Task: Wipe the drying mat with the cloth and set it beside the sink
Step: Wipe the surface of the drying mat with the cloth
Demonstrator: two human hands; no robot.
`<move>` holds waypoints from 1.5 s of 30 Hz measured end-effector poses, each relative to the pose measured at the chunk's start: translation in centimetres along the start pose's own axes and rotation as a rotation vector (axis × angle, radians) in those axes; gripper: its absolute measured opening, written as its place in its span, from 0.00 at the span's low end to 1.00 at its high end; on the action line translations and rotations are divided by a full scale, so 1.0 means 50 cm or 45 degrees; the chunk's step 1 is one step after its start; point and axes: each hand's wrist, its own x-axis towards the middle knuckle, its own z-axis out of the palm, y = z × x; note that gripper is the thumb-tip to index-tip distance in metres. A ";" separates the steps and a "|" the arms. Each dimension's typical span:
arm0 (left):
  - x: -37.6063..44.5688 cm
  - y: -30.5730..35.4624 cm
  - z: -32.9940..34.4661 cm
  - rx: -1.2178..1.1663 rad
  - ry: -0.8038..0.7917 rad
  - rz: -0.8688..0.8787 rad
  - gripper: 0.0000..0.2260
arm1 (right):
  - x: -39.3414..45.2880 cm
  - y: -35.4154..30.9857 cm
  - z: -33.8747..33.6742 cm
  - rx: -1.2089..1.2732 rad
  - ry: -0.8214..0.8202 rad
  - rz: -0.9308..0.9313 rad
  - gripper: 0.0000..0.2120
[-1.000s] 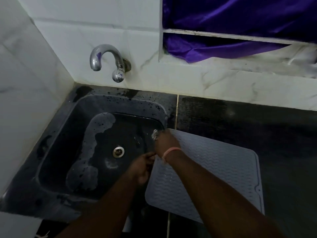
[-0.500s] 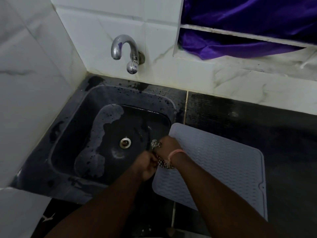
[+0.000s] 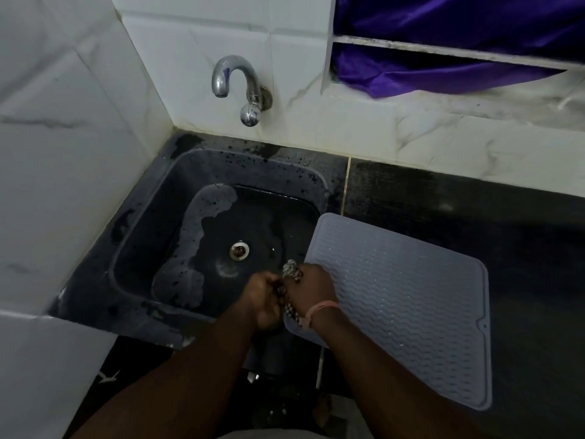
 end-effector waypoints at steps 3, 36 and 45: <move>0.004 -0.012 -0.006 -0.030 -0.045 -0.003 0.23 | -0.017 0.035 -0.021 -0.084 0.188 -0.024 0.21; -0.066 -0.067 -0.055 0.147 -0.205 0.059 0.32 | -0.274 0.011 0.070 -0.225 0.178 -0.049 0.11; -0.076 -0.107 -0.055 0.564 -0.022 0.414 0.11 | -0.273 0.033 0.053 -0.180 0.255 0.191 0.15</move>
